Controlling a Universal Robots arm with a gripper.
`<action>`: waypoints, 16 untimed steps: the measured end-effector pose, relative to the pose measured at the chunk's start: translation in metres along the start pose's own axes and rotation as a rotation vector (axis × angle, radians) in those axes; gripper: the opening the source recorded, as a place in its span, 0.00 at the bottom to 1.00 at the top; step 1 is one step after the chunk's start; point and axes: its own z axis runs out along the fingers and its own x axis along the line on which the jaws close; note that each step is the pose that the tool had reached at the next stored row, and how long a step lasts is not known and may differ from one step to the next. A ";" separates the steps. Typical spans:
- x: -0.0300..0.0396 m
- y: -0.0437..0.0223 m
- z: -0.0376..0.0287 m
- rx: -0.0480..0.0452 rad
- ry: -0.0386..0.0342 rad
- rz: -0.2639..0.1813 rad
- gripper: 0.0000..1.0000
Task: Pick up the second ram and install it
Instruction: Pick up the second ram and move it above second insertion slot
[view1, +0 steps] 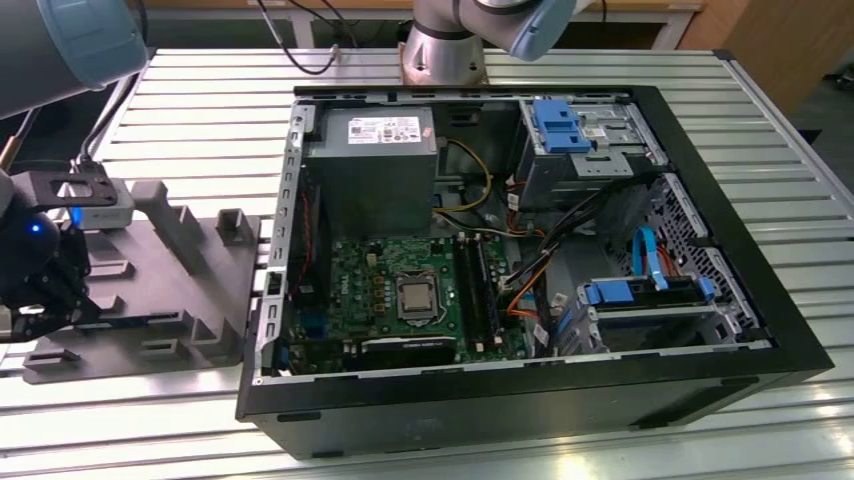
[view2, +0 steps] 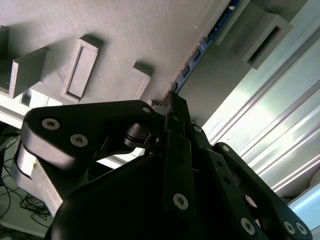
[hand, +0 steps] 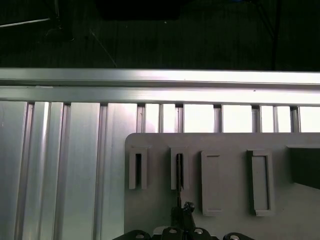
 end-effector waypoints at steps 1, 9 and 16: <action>0.0000 0.0000 0.0000 0.0000 0.0001 0.000 0.11; 0.0000 0.0000 0.0001 0.0001 0.0000 0.000 0.29; 0.0000 0.0000 0.0012 0.0064 0.0000 -0.003 0.36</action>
